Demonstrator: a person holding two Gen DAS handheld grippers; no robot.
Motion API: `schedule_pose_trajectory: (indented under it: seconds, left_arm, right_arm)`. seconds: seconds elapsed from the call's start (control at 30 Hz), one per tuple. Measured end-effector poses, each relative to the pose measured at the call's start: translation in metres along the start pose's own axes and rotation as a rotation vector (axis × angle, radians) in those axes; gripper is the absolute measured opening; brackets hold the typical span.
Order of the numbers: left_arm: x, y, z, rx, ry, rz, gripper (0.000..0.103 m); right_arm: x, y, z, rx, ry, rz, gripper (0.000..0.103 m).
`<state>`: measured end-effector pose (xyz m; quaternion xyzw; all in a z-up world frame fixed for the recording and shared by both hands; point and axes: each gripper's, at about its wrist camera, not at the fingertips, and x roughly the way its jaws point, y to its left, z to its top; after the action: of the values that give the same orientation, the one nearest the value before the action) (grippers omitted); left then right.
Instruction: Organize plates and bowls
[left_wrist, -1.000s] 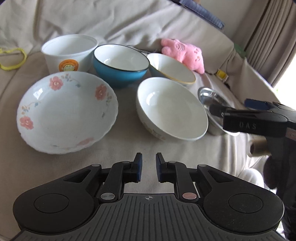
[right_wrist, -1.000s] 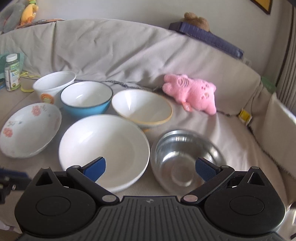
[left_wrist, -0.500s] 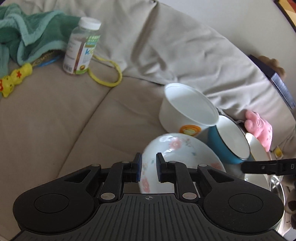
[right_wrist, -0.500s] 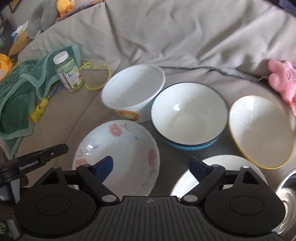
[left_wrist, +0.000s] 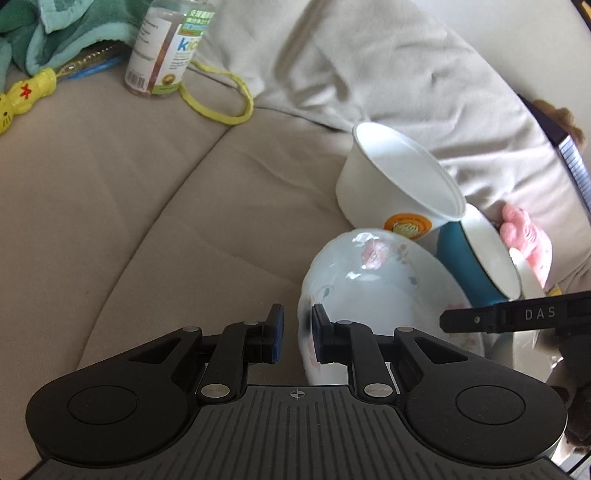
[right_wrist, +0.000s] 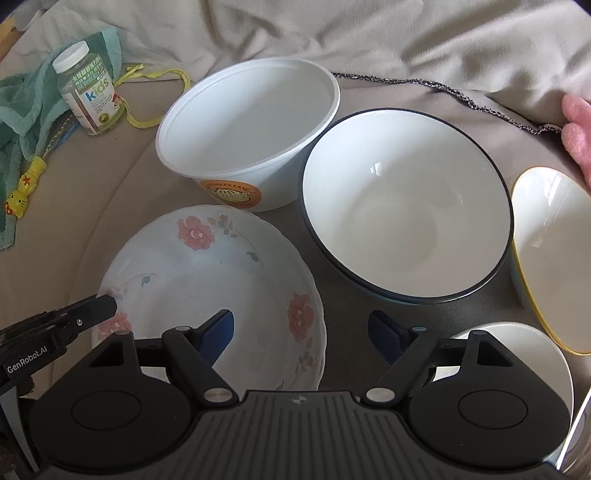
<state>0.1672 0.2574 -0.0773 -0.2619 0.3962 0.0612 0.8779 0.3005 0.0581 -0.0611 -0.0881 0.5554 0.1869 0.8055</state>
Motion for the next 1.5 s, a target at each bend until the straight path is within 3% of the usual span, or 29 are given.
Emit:
schedule_pose_trajectory:
  seconds: [0.27, 0.33, 0.5, 0.7, 0.87, 1.07, 1.27, 1.37, 1.5]
  left_arm:
    - [0.014, -0.002, -0.005, 0.014, 0.059, -0.046, 0.023]
    - [0.015, -0.003, -0.005, 0.015, 0.06, -0.069, 0.028]
    - [0.022, -0.004, 0.006, 0.02, 0.064, -0.061, 0.031]
    - [0.029, -0.007, 0.02, 0.064, 0.03, -0.005, 0.038]
    - [0.029, -0.003, 0.022, 0.053, 0.021, -0.024, 0.038]
    - [0.021, -0.003, 0.022, 0.052, -0.007, -0.014, 0.038]
    - [-0.014, -0.018, 0.027, 0.101, -0.167, 0.051, 0.038]
    - [-0.023, -0.042, 0.027, 0.126, -0.16, -0.035, 0.038]
    - [-0.015, -0.093, 0.013, 0.194, -0.072, -0.177, 0.038]
  right_arm:
    - [0.016, 0.01, -0.003, 0.005, 0.024, 0.013, 0.079]
    - [0.016, 0.015, -0.005, 0.001, 0.028, 0.035, 0.079]
    - [0.013, 0.023, -0.009, 0.006, 0.022, 0.012, 0.079]
    - [0.007, 0.033, -0.024, 0.001, 0.048, 0.07, 0.079]
    - [0.005, 0.036, -0.03, -0.016, 0.03, 0.064, 0.079]
    - [-0.025, 0.034, -0.031, -0.053, -0.109, -0.008, 0.08]
    - [-0.081, -0.006, -0.055, 0.023, -0.243, 0.004, 0.083]
    - [-0.103, -0.039, -0.079, 0.106, -0.282, 0.01, 0.083]
    - [-0.119, -0.077, -0.121, 0.21, -0.304, 0.009, 0.083]
